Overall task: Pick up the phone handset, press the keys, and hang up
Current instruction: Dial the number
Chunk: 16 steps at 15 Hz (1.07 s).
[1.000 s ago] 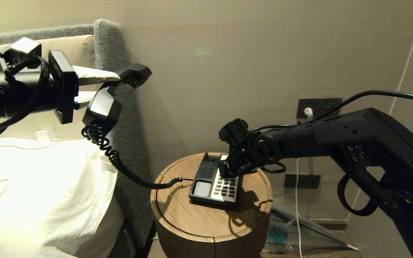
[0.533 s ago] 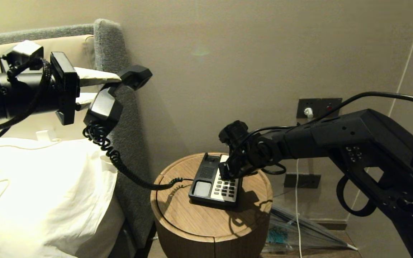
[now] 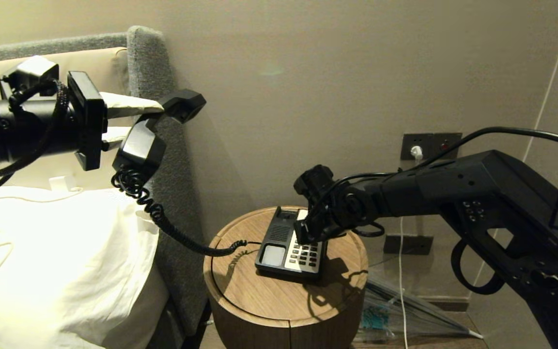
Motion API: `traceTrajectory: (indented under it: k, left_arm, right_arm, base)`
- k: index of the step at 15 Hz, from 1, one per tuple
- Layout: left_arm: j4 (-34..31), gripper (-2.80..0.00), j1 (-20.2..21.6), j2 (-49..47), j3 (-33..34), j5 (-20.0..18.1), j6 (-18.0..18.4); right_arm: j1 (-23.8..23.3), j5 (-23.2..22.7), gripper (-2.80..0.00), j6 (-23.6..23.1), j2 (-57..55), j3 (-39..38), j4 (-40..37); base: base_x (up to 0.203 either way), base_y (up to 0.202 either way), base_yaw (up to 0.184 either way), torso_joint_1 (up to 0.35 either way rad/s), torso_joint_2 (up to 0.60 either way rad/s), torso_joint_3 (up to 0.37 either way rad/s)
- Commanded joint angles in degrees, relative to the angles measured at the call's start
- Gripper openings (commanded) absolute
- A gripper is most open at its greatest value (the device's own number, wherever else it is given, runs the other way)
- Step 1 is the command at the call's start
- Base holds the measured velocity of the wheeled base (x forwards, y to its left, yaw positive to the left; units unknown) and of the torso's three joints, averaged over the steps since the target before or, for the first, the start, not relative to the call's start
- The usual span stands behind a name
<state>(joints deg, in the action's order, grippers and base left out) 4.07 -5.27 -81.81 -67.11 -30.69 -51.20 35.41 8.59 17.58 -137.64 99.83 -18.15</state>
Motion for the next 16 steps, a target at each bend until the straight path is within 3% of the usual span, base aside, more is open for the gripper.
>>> traceTrajectory:
  k: [1, 16]
  left_arm:
    - [0.1, -2.8, 0.0, 0.2, 0.4, -0.2, -0.3]
    - [0.1, -2.8, 0.0, 0.5, 1.5, -0.2, -0.3]
  right_arm:
    - [0.0, 0.1, -2.8, 0.1, 0.8, 0.2, -0.3]
    - [-0.1, 1.2, -2.8, -0.3, 2.5, -0.2, -2.3]
  base:
    - [0.0, 0.0, 0.0, 0.0, 0.0, 0.0]
    - [0.0, 0.0, 0.0, 0.0, 0.0, 0.0]
